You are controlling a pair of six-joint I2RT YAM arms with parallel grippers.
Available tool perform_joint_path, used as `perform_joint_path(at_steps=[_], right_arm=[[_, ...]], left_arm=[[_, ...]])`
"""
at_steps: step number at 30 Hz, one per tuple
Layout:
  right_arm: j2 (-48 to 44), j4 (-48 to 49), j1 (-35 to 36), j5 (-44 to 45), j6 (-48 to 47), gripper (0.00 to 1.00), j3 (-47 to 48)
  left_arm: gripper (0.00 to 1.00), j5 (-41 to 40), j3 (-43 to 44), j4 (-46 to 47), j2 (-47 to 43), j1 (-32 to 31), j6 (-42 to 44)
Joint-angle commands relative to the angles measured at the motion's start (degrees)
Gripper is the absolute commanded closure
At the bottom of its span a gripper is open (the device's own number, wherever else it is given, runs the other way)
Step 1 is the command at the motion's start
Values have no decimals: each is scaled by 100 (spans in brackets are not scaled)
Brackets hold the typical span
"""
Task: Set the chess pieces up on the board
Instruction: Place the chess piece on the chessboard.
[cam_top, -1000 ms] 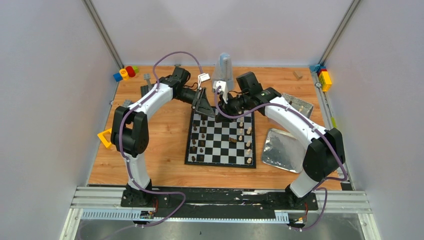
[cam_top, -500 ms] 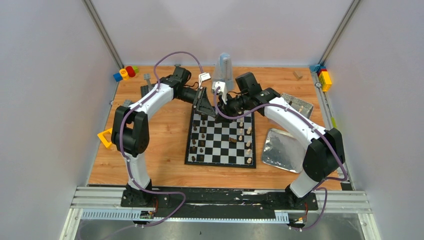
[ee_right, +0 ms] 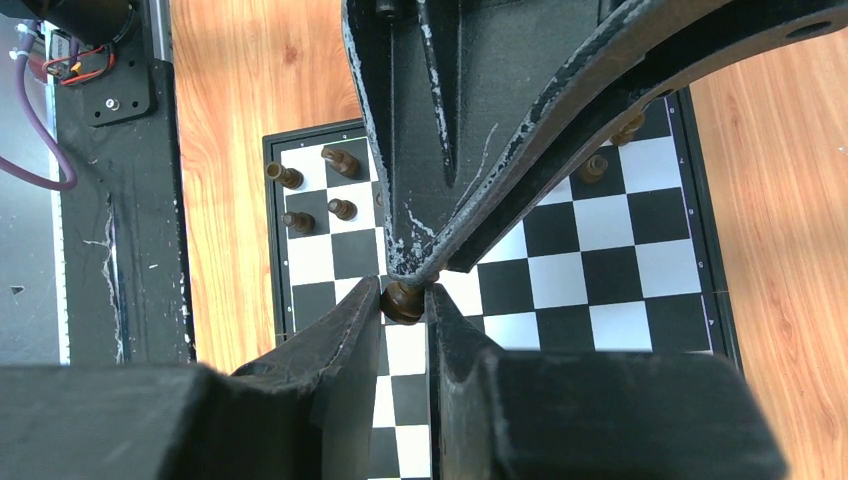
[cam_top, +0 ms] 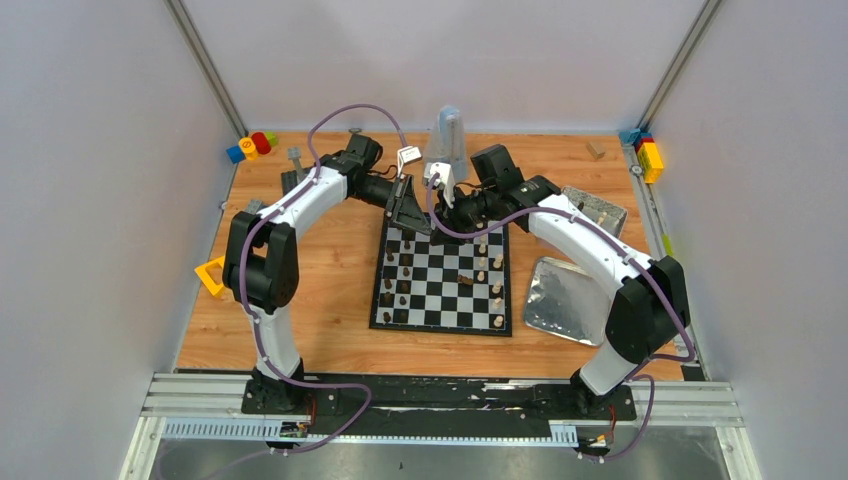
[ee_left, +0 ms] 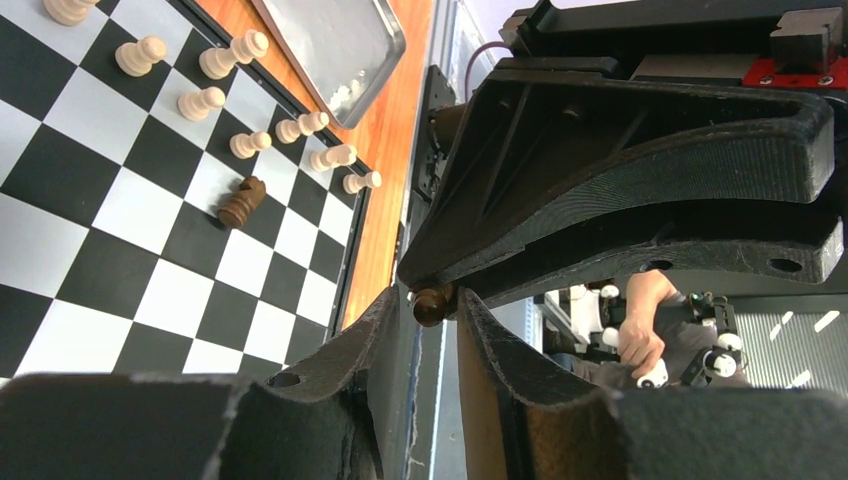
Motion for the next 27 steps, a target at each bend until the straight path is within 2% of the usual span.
perform_joint_path(at_steps=[1,15,21,25,27], right_arm=[[-74,228,30,-1,15,100,59],[-22,247,79,66,7,100,59],[6,267,89,217,37,100,44],[-39,276,90,342,29,92,-3],[-80,276,89,495,14,83,-38]], left_arm=[[66,212,140,-77,-5,-34,125],[75,281,181,-101,37,-107,118],[83,305,169,-147,50,-122,138],[95,313,184,-219,31,-122,200],[100,262,201,-289,7,-114,248]])
